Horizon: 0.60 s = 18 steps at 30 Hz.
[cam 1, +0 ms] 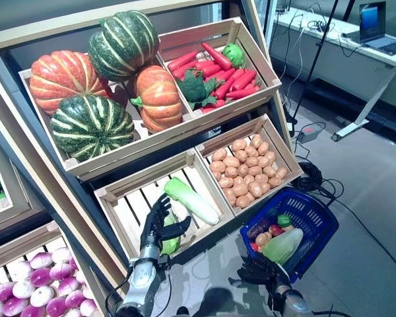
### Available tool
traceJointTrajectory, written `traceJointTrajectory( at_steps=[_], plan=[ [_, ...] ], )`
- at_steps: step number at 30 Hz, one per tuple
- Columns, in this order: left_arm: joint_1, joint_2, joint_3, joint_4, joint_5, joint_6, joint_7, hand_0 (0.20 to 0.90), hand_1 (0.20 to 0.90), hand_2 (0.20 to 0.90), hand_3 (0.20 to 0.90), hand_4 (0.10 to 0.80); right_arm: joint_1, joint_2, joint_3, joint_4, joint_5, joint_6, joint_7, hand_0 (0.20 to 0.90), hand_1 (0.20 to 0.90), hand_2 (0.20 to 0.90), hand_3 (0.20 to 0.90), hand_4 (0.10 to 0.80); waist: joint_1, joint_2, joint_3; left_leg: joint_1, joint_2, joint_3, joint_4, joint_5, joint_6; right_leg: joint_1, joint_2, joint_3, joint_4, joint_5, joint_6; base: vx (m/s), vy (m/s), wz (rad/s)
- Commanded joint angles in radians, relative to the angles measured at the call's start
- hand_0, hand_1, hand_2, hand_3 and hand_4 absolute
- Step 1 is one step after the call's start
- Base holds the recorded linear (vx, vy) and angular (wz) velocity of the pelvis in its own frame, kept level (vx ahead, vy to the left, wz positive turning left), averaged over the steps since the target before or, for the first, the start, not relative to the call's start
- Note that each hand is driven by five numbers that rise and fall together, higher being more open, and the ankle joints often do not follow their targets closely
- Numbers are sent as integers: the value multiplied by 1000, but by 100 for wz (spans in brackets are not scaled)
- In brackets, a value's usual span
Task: Put vegetables into the basket
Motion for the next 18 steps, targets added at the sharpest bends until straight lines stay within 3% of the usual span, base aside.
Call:
traceJointTrajectory(
  at_steps=[1, 7, 9, 11, 13, 18],
  plan=[
    [-259, 1, 4, -11, 118, -70, 203, 900, 900, 900, 900, 800, -139, -3, 14, -115, 91, -54, 60, 900, 900, 900, 900, 800, -9, -25, 108, -102, 14, -35, 161, -34, -9, -150, -42, 41, 208, -10, -103, -385, 52, -17],
    [-422, 88, 22, 6, 116, -12, 379, 900, 900, 900, 900, 800, -249, -34, 67, -166, 123, -53, 48, 900, 900, 900, 900, 800, -27, -70, 219, -347, 44, -38, 440, -117, -10, -400, -62, 103, 459, -78, -118, -240, 42, -15],
    [-498, 117, 40, 43, 86, -5, 393, 900, 900, 900, 900, 800, -287, -46, 78, -154, 128, -47, 53, 900, 900, 900, 900, 800, -30, -84, 243, -428, 55, -54, 511, -140, -8, -481, -68, 119, 537, -102, -119, -162, 48, -6],
    [-515, 121, 43, 51, 92, -1, 406, 900, 900, 900, 900, 800, -298, -49, 80, -147, 130, -45, 54, 900, 900, 900, 900, 800, -30, -86, 244, -442, 57, -54, 525, -148, -6, -499, -71, 121, 552, -108, -120, -109, 55, -6],
    [-622, 160, 46, 112, 48, 28, 421, 900, 900, 900, 900, 800, -357, -65, 89, -118, 163, -51, 56, 900, 900, 900, 900, 800, -35, -100, 277, -533, 73, -83, 637, -209, -11, -589, -80, 147, 663, -159, -111, -101, 81, -9],
    [-731, 214, 52, 205, 3, 52, 460, 900, 900, 900, 900, 800, -409, -79, 96, -102, 185, -40, 46, 900, 900, 900, 900, 800, -47, -109, 296, -600, 92, -96, 694, -230, -11, -663, -71, 170, 731, -184, -115, -49, 35, -13]
  ],
)
